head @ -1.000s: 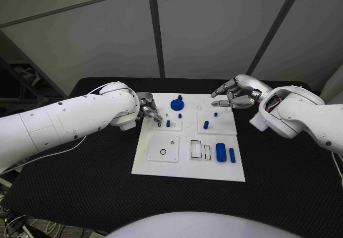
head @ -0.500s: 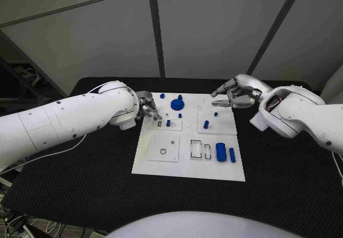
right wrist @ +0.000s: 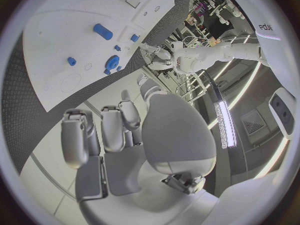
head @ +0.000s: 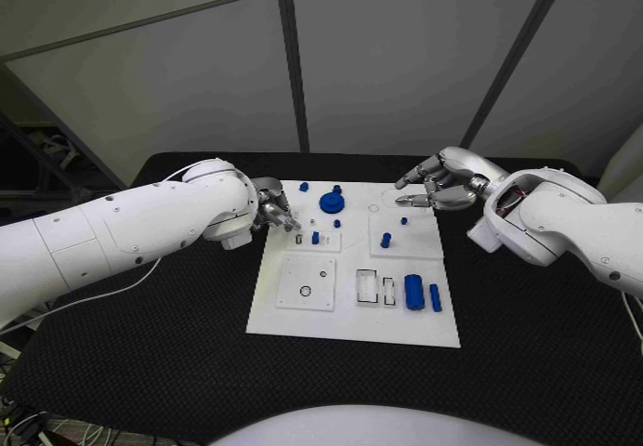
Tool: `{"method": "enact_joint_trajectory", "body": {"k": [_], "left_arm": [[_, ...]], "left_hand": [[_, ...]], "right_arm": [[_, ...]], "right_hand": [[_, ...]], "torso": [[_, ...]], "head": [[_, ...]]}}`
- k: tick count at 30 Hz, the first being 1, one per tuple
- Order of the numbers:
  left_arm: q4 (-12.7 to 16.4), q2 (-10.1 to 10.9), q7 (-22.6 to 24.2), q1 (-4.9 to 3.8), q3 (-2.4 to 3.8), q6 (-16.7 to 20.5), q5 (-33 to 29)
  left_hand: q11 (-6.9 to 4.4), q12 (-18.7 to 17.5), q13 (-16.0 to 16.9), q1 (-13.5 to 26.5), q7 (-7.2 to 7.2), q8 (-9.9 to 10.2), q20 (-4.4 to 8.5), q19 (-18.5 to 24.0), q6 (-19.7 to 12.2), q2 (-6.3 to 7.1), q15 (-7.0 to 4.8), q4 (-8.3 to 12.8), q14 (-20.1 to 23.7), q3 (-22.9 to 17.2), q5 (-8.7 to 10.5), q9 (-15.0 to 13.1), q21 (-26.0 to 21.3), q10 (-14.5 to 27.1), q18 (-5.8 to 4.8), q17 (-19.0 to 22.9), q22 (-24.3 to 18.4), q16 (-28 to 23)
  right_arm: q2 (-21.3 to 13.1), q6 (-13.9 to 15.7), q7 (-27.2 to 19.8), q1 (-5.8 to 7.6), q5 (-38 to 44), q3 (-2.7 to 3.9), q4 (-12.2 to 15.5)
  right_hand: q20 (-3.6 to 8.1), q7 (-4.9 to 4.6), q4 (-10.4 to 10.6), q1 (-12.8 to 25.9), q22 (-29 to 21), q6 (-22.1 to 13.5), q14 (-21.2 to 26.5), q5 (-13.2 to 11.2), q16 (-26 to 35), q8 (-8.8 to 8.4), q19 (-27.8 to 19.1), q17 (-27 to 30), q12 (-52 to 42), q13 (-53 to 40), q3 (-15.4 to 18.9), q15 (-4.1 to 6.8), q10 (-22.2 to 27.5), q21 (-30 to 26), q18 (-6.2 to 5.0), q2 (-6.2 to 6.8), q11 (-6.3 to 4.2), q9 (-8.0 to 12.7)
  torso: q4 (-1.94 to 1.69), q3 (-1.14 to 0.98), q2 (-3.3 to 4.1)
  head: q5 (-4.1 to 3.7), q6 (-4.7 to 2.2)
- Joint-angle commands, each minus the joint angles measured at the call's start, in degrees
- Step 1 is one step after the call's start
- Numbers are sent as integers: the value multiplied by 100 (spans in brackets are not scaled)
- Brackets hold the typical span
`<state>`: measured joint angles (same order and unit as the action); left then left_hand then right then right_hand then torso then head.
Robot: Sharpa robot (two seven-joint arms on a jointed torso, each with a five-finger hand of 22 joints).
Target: Assemble the parts on the task board
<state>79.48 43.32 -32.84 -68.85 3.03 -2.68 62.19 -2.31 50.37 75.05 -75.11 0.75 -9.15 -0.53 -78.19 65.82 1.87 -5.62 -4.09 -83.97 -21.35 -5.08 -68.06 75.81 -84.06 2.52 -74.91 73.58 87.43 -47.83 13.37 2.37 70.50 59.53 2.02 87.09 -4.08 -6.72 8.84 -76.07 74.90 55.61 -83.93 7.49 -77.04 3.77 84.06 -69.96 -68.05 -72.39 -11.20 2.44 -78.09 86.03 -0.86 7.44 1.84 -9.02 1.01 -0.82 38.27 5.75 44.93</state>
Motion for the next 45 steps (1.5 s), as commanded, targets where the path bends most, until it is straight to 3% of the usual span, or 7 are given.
{"method": "enact_joint_trajectory", "body": {"k": [1,6,10,13,15,22,45], "left_arm": [[-43,-1,116,-18,7,119,-35],[-203,-23,420,-56,7,562,-189],[-452,-82,876,-129,7,851,-432],[-755,-181,1379,-229,7,934,-558],[-981,-273,1713,-300,6,926,-604],[-1891,-734,2749,-527,7,728,-413],[-3991,-2016,3487,-639,-25,-17,1405]], "left_hand": [[-44,55,454,98,21,42,-17,18,-26,1,-26,358,-508,-325,63,-13,-39,-399,212,-1109,-9,-13],[-32,-757,241,314,52,331,-30,368,-245,190,-4,402,-407,-293,225,256,-485,-232,336,-747,-466,-276],[180,-4049,-815,232,296,579,-137,1464,-514,331,161,565,127,-444,227,941,-1869,678,624,536,-1793,-1355],[318,-4408,-1139,160,447,580,-244,2012,-651,419,283,646,566,-535,211,1587,-2620,931,729,1341,-2414,-2123],[410,-4706,-1520,1,530,580,-333,2265,-835,527,393,779,1468,-662,240,2099,-2931,1272,711,2800,-2570,-3549],[705,-4689,-3711,-295,748,558,-570,2881,-929,667,693,1018,2155,-726,140,3471,-3570,1845,669,3725,-2831,-4791],[671,-4656,-5915,-370,615,546,-697,2554,-1388,905,674,753,1992,838,241,4921,-4359,2753,798,4184,-3381,-5039]], "right_arm": [[0,-10,-43,10,1,3,8],[-5,-9,-38,11,1,3,9],[-10,-6,-34,11,1,3,10],[-13,-1,-31,11,1,3,6],[-14,3,-31,11,1,3,1],[-5,11,-31,11,1,3,2],[-2,36,-11,13,22,4,99]], "right_hand": [[20,3,33,37,1027,13,-161,24,40,0,287,4,4,0,-2,7,11,-18,-44,-41,2,-8],[20,3,33,37,1027,13,-161,24,40,0,287,4,4,0,-2,7,11,-18,-44,-41,2,-8],[20,3,33,37,1027,13,-161,24,40,0,287,4,4,0,-2,7,11,-18,-44,-41,2,-8],[20,3,33,37,1027,13,-161,24,40,0,287,4,4,0,-2,7,11,-18,-44,-41,2,-8],[20,3,33,37,1027,13,-161,24,40,0,287,4,4,0,-2,7,11,-18,-44,-41,2,-8],[20,3,33,37,1027,13,-161,24,40,0,287,4,4,0,-2,7,11,-18,-44,-41,2,-8],[21,5,44,37,1019,17,-165,24,45,2,283,2,3,2,-3,8,10,-27,-46,-46,1,-16]], "torso": [[0,0,1],[2,0,3],[5,-1,10],[9,-2,6],[10,-3,10],[26,-2,27],[153,-27,207]], "head": [[-9,-6],[-24,-29],[-35,-62],[-40,-90],[-43,-106],[-55,-152],[29,-360]]}}
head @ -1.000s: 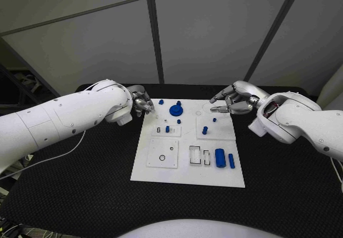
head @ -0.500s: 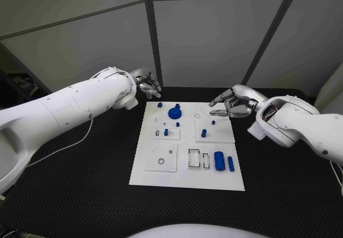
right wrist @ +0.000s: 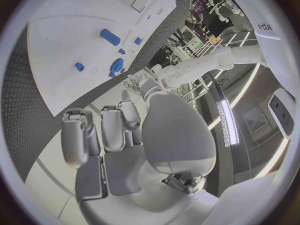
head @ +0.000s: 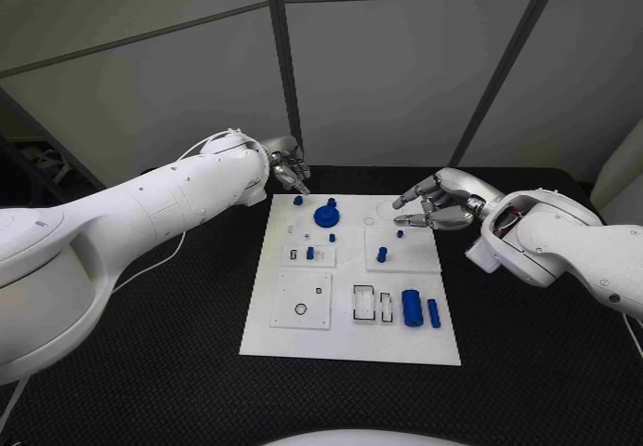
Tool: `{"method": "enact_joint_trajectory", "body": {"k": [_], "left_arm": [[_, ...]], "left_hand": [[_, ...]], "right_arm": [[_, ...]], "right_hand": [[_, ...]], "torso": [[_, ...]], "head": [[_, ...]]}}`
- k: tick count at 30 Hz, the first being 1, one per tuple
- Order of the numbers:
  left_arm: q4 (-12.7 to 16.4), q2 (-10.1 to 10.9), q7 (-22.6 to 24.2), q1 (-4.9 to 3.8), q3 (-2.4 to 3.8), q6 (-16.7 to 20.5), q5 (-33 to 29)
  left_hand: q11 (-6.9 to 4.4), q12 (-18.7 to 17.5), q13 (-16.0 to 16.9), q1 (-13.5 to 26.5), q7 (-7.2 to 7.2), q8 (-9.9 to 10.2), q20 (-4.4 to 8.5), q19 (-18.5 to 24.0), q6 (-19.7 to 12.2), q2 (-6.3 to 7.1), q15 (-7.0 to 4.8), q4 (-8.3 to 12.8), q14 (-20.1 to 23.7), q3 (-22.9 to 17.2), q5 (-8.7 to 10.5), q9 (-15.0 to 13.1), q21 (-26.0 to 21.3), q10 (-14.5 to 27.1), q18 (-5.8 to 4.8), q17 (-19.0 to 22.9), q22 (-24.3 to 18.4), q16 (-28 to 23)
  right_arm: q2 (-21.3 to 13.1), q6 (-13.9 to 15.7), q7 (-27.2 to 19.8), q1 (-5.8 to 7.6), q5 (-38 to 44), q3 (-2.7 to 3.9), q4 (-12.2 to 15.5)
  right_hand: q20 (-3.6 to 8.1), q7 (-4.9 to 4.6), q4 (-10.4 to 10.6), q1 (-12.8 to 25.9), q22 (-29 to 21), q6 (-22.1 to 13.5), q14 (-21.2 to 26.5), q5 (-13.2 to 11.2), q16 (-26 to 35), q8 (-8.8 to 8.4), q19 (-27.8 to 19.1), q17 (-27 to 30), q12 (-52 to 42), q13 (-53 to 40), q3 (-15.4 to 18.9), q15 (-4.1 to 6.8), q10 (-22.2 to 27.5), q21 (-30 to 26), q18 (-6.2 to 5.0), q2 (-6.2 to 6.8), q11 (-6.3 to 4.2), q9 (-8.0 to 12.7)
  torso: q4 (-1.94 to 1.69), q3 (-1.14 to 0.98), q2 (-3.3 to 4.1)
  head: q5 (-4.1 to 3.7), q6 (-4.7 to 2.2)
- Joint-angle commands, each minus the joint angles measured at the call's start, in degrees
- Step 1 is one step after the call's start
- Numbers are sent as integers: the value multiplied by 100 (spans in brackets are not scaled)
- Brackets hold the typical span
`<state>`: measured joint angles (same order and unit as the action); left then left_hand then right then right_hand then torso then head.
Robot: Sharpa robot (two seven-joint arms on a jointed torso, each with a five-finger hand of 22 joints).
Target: Assemble the parts on the task board
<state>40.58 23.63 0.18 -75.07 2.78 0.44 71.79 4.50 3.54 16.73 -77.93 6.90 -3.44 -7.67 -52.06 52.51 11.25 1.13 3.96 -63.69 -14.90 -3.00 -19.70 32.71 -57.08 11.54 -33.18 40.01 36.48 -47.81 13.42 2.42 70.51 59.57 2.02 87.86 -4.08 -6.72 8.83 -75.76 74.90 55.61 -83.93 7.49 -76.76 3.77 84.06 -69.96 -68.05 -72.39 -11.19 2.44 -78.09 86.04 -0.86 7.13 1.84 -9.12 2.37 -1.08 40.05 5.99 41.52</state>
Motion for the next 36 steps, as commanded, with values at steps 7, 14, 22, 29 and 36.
{"method": "enact_joint_trajectory", "body": {"k": [7,14,22,29,36], "left_arm": [[-416,-173,133,-21,0,-615,591],[-608,-229,122,-26,0,-839,635],[-773,-321,168,-16,-1,-893,643],[-886,-364,171,-9,-1,-861,644],[-1035,-420,179,-8,0,-839,645]], "left_hand": [[-34,51,-381,-391,-19,-37,62,-287,-76,-144,-64,-244,-159,716,21,384,-55,149,-113,-26,-17,395],[-57,101,-594,-529,-38,-47,129,-487,10,-234,-125,-377,-259,893,21,596,149,77,-125,-197,170,968],[-89,100,-743,-637,-74,-45,158,-462,41,-321,-145,-433,-142,938,23,739,251,98,-133,-248,315,1258],[-92,100,-794,-680,-78,-44,165,-437,49,-376,-148,-429,-93,938,24,790,279,105,-136,-246,364,1332],[-81,101,-849,-717,-66,-41,168,-413,51,-467,-146,-421,-55,926,24,845,310,111,-140,-235,417,1402]], "right_arm": [[-7,31,-8,12,27,4,41],[-1,31,-2,12,38,4,44],[3,33,4,12,47,4,56],[-9,37,11,13,49,4,66],[-10,38,16,13,50,5,76]], "right_hand": [[21,5,44,6,1019,17,-165,24,16,2,283,2,3,2,-3,8,10,-27,-46,-16,1,-5],[22,5,44,4,1027,18,-167,24,12,2,289,-6,-5,-4,-4,8,5,-20,-44,-17,0,-7],[22,5,44,4,1027,18,-167,24,12,2,289,-6,-5,-4,-4,8,5,-20,-44,-17,0,-7],[22,5,44,4,1027,18,-167,24,12,2,289,-6,-5,-4,-4,8,5,-20,-44,-17,0,-7],[22,5,44,4,1027,18,-167,24,12,2,289,-6,-5,-4,-4,8,5,-20,-44,-17,0,-7]], "torso": [[65,-3,60],[63,-2,73],[80,6,92],[74,2,97],[79,3,108]], "head": [[33,-53],[23,-75],[22,-86],[16,-88],[5,-89]]}}
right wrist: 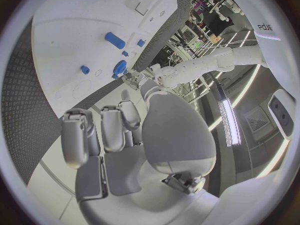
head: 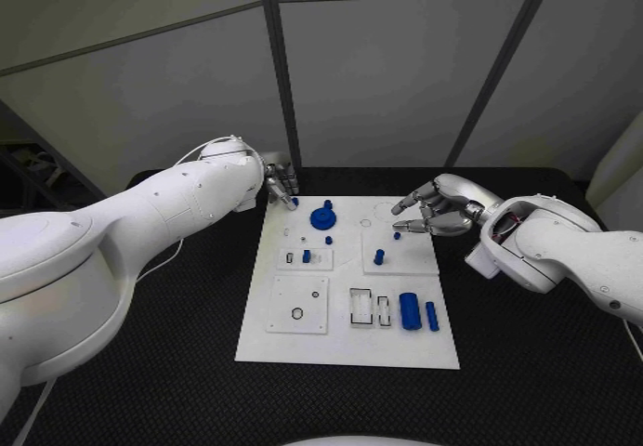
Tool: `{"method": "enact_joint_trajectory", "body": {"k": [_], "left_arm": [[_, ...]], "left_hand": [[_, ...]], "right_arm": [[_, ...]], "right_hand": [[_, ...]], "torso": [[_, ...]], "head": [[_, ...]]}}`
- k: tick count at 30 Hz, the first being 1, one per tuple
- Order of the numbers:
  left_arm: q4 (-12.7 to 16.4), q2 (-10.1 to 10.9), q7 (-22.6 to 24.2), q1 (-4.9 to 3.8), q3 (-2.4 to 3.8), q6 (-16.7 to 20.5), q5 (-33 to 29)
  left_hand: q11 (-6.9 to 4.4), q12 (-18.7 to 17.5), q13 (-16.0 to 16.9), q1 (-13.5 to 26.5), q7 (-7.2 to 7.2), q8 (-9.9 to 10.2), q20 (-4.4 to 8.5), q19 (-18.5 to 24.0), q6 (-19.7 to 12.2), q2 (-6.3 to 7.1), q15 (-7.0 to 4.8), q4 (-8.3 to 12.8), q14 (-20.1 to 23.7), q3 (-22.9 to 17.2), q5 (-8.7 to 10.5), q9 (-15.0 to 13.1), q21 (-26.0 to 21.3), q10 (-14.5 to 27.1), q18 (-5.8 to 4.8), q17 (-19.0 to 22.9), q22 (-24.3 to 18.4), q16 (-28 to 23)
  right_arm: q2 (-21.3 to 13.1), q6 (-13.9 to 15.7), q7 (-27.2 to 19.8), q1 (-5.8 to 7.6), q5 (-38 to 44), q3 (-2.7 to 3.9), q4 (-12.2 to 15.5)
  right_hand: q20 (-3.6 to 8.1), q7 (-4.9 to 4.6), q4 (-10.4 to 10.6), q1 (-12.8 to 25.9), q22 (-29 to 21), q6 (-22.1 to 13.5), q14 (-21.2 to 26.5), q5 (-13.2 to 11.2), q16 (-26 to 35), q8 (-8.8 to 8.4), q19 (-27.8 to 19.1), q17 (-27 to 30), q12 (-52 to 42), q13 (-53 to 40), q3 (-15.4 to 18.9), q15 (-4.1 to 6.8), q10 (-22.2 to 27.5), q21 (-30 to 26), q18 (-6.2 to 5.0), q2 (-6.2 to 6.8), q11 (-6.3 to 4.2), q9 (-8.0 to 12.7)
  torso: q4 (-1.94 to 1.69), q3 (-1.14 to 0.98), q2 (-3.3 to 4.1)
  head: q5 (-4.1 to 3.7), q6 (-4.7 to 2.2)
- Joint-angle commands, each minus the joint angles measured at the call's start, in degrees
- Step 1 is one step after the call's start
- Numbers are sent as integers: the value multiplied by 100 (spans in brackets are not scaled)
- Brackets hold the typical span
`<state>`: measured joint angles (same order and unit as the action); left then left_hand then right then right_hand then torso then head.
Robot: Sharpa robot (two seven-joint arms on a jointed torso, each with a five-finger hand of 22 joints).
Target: Assemble the parts on the task board
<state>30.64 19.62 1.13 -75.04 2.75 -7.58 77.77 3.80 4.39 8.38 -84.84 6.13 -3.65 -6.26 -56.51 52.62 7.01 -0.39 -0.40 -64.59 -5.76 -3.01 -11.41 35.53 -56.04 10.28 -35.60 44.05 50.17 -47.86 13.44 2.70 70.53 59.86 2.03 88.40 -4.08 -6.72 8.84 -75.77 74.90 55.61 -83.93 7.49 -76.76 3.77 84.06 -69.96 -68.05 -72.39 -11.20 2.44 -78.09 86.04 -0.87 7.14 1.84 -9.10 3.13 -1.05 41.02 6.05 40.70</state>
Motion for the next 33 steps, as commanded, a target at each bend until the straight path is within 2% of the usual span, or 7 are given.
{"method": "enact_joint_trajectory", "body": {"k": [1,6,8,23,28,33], "left_arm": [[-60,-29,87,-11,3,-38,47],[-118,-68,98,-8,3,-46,47],[-131,-82,105,-7,3,-45,47],[-154,-115,128,-5,3,-260,34],[-171,-117,102,-5,3,-355,30],[-207,-136,87,-6,3,-478,29]], "left_hand": [[-12,17,-21,-33,10,-20,27,34,40,-55,6,18,37,10,25,23,32,7,-14,7,21,44],[-17,16,-54,-54,3,-23,31,46,51,-92,0,35,31,12,25,53,53,13,-13,9,55,102],[-23,12,-89,-52,-4,-22,35,58,55,-112,-7,45,20,28,25,86,74,26,-13,9,89,167],[-76,2,-251,-14,-65,-15,64,99,48,-194,-46,77,-20,126,25,243,177,112,-7,-4,256,517],[-79,23,-282,-61,-71,-34,74,105,90,-313,-56,101,-20,92,25,273,209,91,-6,-9,304,613],[-44,79,-304,-68,-38,-80,77,115,219,-495,-47,93,-25,40,25,292,253,-13,-13,-17,365,732]], "right_arm": [[-5,36,-12,12,21,4,23],[-1,34,-9,12,22,4,25],[-7,35,-6,13,22,4,32],[18,22,-6,13,22,4,15],[25,20,-4,13,22,4,12],[34,19,-5,13,22,4,9]], "right_hand": [[22,5,44,4,1027,18,-167,24,13,2,289,-6,-5,-4,-4,8,5,-20,-44,-17,0,-9],[22,5,44,4,1027,18,-167,24,13,2,289,-6,-5,-4,-4,8,5,-20,-44,-17,0,-9],[22,6,46,1,1031,21,-168,25,13,4,291,-8,-6,-4,-7,8,4,-18,-43,-22,0,-12],[22,6,46,1,1031,21,-168,25,13,4,291,-8,-6,-4,-7,8,4,-18,-43,-22,0,-12],[22,6,46,1,1031,21,-168,25,13,4,291,-8,-6,-4,-7,8,4,-18,-43,-22,0,-12],[22,7,50,1,1031,26,-171,25,10,6,292,-14,-16,-11,-8,8,-3,-18,-42,-25,-1,-14]], "torso": [[4,0,11],[12,0,3],[-1,-1,9],[-11,-2,6],[-6,-4,9],[3,-6,12]], "head": [[-10,-15],[-11,-4],[-28,-8],[-40,6],[-33,9],[-35,13]]}}
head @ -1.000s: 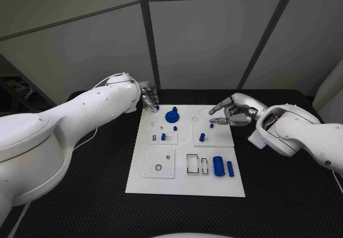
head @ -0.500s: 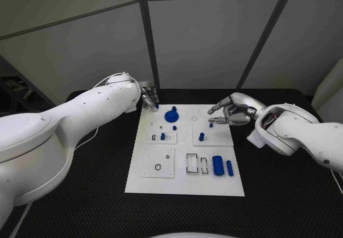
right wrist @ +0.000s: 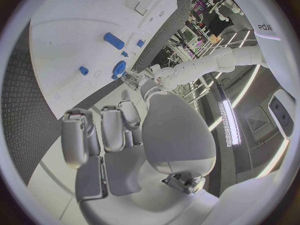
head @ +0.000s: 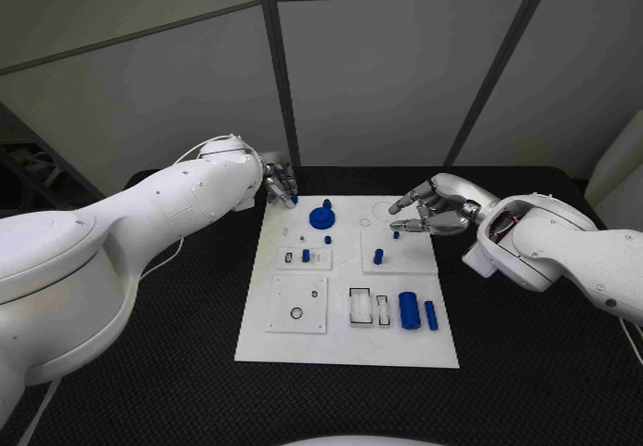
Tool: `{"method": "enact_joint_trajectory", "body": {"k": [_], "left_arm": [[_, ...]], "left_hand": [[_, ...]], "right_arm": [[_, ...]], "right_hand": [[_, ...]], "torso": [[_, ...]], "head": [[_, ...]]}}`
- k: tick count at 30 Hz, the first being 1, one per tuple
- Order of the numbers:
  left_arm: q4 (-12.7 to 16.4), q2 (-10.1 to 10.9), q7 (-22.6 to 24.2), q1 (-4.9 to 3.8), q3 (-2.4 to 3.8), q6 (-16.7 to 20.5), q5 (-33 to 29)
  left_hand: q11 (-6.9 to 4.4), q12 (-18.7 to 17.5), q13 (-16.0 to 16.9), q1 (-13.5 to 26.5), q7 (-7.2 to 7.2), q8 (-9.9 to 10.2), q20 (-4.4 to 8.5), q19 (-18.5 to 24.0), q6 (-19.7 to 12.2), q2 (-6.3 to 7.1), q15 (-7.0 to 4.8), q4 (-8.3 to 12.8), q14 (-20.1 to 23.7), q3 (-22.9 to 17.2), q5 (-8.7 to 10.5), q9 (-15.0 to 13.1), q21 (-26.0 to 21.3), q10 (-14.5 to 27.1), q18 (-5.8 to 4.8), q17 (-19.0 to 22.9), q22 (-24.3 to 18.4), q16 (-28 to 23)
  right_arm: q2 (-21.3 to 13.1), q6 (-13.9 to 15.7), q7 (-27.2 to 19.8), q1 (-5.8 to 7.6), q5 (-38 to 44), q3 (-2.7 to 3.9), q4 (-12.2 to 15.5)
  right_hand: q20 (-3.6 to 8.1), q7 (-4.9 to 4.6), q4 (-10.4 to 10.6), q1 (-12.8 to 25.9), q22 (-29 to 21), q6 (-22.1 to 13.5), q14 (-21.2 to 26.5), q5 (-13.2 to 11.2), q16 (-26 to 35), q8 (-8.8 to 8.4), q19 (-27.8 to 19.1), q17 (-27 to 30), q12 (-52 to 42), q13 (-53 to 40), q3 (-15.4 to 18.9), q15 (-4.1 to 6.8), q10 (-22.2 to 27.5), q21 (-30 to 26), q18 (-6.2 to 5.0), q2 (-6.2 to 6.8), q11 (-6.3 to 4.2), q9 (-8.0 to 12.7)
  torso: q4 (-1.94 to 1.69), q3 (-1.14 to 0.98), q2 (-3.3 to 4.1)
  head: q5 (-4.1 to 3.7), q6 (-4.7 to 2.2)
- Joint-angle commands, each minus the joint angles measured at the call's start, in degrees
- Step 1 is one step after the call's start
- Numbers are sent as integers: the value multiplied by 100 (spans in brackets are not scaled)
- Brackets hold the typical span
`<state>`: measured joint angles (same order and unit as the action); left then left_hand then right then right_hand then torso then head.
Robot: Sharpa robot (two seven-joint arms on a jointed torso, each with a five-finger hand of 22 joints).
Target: Assemble the parts on the task board
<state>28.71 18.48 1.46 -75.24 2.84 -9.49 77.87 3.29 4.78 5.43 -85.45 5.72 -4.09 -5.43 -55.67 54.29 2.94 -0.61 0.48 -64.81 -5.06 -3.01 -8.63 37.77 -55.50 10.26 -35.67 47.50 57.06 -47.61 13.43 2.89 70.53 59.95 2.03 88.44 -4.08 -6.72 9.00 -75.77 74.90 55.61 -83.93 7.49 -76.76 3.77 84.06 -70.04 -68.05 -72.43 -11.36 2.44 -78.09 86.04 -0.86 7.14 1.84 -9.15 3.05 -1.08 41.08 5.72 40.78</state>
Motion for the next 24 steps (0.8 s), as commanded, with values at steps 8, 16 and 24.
{"method": "enact_joint_trajectory", "body": {"k": [8,16,24], "left_arm": [[-33,-67,98,11,-6,-382,17],[-36,-93,113,10,-6,-362,17],[-48,-87,111,9,-6,-265,17]], "left_hand": [[13,48,-59,12,1,-32,-11,63,110,-218,-13,-9,41,-62,25,56,64,-101,-18,-5,84,144],[17,34,-104,-5,-12,15,-8,78,67,-129,-17,61,51,-15,26,113,102,-84,-15,-4,143,241],[156,43,-148,-14,-191,62,-53,89,-212,9,61,197,43,103,26,254,153,-76,-35,6,233,389]], "right_arm": [[13,20,-20,12,13,4,11],[14,19,-15,13,13,4,11],[12,18,-12,13,13,4,15]], "right_hand": [[22,6,33,2,1031,26,-171,25,10,6,292,-7,-16,-7,9,8,-3,-18,-43,-26,-1,-9],[22,6,33,2,1031,26,-171,25,10,6,292,-7,-16,-7,9,8,-3,-18,-43,-26,-1,-9],[23,7,36,3,1032,32,-171,25,13,8,293,-5,-17,-6,9,9,-4,-18,-43,-28,-1,-12]], "torso": [[-4,-4,14],[-2,-6,6],[-6,-4,9]], "head": [[-21,5],[-24,14],[-32,4]]}}
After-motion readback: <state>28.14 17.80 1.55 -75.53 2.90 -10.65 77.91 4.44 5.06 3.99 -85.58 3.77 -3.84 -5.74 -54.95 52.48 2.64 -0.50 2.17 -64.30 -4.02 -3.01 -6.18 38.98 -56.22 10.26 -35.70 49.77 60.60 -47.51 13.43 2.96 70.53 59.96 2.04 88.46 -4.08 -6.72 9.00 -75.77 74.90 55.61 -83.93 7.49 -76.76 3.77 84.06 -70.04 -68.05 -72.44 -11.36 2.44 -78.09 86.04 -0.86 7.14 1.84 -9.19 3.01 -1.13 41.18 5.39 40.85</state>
